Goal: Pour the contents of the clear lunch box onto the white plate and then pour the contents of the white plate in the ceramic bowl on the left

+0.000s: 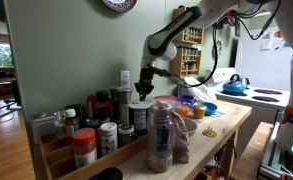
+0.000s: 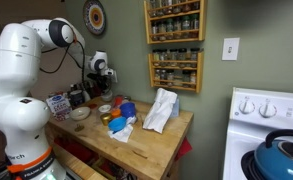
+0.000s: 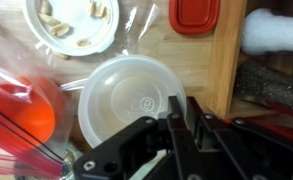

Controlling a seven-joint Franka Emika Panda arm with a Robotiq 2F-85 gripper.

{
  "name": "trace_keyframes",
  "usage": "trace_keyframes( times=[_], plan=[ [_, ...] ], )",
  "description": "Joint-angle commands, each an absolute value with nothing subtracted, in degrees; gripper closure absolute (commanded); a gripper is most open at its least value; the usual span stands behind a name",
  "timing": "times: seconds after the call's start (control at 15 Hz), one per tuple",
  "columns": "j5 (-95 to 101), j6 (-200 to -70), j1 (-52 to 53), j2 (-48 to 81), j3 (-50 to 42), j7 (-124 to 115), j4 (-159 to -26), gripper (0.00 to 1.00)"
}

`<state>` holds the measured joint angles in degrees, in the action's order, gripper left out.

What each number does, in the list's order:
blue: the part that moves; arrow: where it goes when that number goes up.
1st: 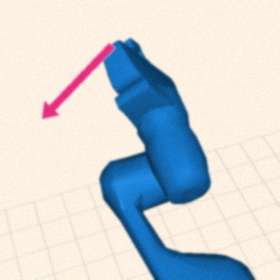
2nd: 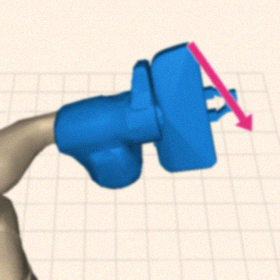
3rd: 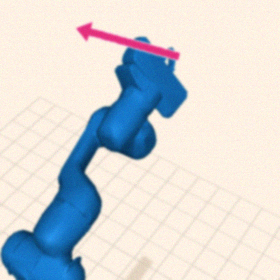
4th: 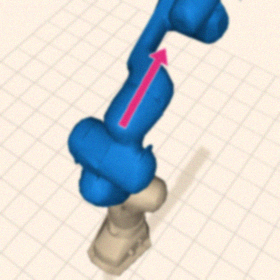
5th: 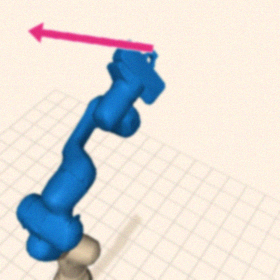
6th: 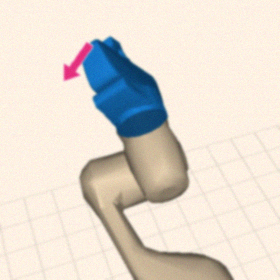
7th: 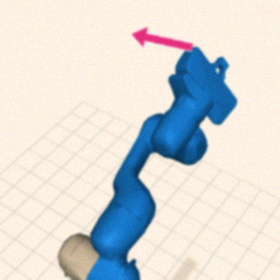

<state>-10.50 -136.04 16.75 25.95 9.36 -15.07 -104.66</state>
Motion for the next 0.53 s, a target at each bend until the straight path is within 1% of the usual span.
trace_keyframes(
  times=[0.0, 0.13, 0.2, 0.27, 0.33, 0.4, 0.47],
  plan=[
    [-8.5, -136.4, 17.7, 29.8, 9.9, -14.4, -101.3, 0.97],
    [-7.8, -136.2, 18.2, 31.2, 9.7, -14.4, -100.1, 0.97],
    [-7.6, -135.9, 18.3, 31.7, 9.7, -14.4, -99.7, 0.89],
    [-7.4, -136.0, 18.5, 31.9, 9.6, -14.5, -99.5, 0.63],
    [-8.0, -135.3, 18.2, 31.8, 10.0, -14.0, -99.4, 0.62],
    [-8.0, -135.1, 18.2, 31.7, 9.9, -14.3, -99.4, 0.56],
    [-8.2, -134.9, 18.2, 31.1, 9.9, -14.6, -99.8, 0.47]
  ],
)
